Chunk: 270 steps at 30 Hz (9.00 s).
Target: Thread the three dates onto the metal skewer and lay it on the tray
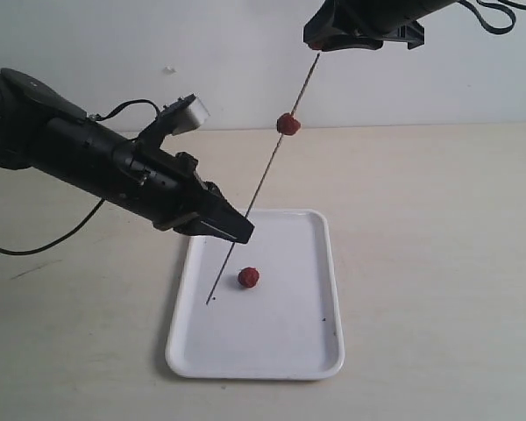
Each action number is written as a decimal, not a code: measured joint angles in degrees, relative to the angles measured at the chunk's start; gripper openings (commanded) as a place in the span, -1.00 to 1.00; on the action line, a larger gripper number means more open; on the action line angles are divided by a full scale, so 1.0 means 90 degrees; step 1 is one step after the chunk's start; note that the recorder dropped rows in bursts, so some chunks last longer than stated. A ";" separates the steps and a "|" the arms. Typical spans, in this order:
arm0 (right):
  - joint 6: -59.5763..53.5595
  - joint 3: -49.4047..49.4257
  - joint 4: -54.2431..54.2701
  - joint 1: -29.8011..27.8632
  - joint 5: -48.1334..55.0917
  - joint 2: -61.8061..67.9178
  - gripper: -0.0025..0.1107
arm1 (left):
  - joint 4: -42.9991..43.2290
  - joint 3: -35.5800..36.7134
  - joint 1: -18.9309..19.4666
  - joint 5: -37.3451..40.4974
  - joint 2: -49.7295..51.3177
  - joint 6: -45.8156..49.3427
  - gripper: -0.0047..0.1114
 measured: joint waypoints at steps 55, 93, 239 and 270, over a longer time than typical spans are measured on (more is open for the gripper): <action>-0.0702 0.0000 0.0463 0.0066 0.0533 -0.0016 0.19 | -0.3067 -0.0193 -0.0012 -0.0671 0.0034 0.2048 -0.92; -0.1114 0.0412 -0.4169 0.2741 0.1906 0.0756 0.18 | -0.0236 -0.0196 0.2529 0.0165 0.0034 0.0578 -0.92; -0.5985 0.0428 -0.3140 0.3018 0.2562 0.0699 -0.58 | -0.0053 -0.0196 0.2529 0.0401 0.0034 0.0578 -0.92; -0.4946 0.0428 0.4185 0.0919 0.2904 0.0234 -0.58 | -0.0050 -0.0131 0.2529 0.0839 0.0034 0.0467 -0.92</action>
